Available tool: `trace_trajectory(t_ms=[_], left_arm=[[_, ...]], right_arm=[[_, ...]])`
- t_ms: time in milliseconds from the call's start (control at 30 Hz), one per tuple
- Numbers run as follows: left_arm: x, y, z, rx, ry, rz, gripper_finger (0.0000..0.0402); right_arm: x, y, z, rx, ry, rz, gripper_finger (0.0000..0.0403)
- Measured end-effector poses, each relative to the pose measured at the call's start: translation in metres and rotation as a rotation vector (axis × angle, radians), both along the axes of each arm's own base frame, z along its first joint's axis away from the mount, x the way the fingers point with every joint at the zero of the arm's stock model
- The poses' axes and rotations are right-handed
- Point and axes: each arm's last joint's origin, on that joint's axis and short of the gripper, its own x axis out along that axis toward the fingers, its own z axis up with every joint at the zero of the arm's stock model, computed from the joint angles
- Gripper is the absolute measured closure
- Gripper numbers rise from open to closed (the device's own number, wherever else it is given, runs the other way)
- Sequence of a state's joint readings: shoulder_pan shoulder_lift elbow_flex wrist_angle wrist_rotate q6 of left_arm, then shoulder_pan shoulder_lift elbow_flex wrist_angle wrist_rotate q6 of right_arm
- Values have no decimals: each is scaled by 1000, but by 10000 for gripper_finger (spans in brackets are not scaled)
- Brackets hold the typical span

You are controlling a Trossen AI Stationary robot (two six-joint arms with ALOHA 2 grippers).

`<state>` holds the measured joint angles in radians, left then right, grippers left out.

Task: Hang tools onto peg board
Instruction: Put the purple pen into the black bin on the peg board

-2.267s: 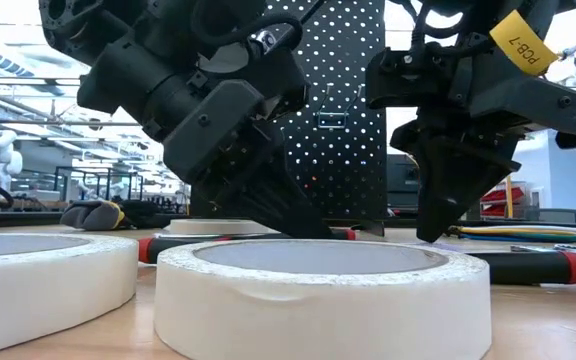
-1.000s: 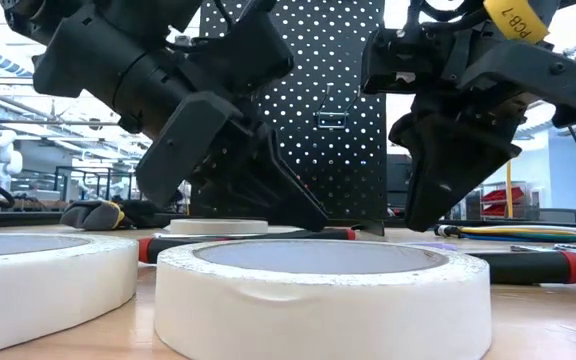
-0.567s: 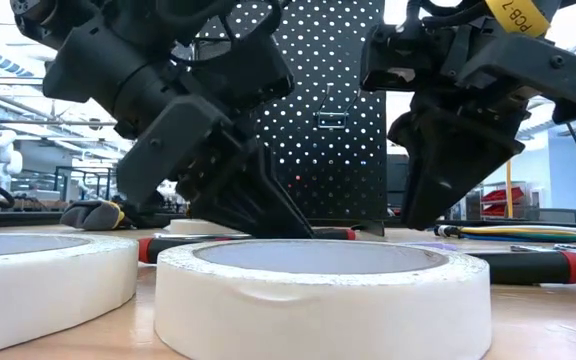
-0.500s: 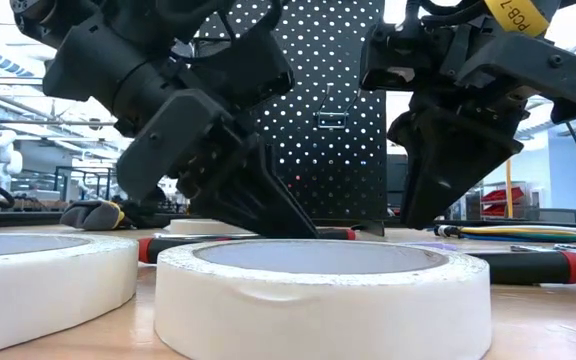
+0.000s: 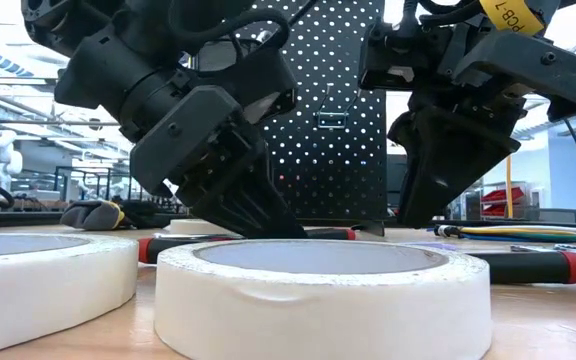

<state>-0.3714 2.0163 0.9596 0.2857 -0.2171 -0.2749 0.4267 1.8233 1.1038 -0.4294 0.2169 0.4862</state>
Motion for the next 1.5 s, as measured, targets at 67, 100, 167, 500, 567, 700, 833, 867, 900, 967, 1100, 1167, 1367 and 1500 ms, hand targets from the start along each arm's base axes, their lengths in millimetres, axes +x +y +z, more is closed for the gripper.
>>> trace_trajectory(t_ms=[67,100,167,500,567,700,833,867,900,967,1100,1167,1367,1500], left_arm=[[0,0,-1,1,4,4,261],[0,0,-1,2,5,7,263],[-1,1,-1,8,9,14,272],[-5,3,-7,-12,76,82,370],[-5,3,-7,-13,76,83,385],[-5,3,-6,-18,61,82,392],[-4,3,-6,-19,44,76,392],[-3,3,-5,-19,42,75,392],[-3,3,-5,-21,39,75,392],[-3,3,-5,-22,34,75,392],[-1,2,-3,-13,9,62,392],[0,2,-3,-18,-6,61,392],[1,1,-2,-36,-14,54,392],[1,1,-1,-41,-19,51,392]], right_arm=[[0,0,0,1,1,0,319],[0,0,0,4,5,2,319],[-1,0,0,21,14,-11,319],[-8,0,27,181,-46,-217,319],[-13,2,33,197,-48,-233,319],[-21,14,42,199,-70,-181,319],[-29,25,47,117,-143,-174,319],[-32,27,49,101,-162,-174,319],[-33,29,51,92,-177,-173,319],[-35,33,52,93,-188,-164,319],[-40,34,43,102,-176,-167,319],[-45,30,32,85,-146,-167,319],[-52,17,12,43,-71,-120,319],[-51,12,6,44,-64,-69,319]])
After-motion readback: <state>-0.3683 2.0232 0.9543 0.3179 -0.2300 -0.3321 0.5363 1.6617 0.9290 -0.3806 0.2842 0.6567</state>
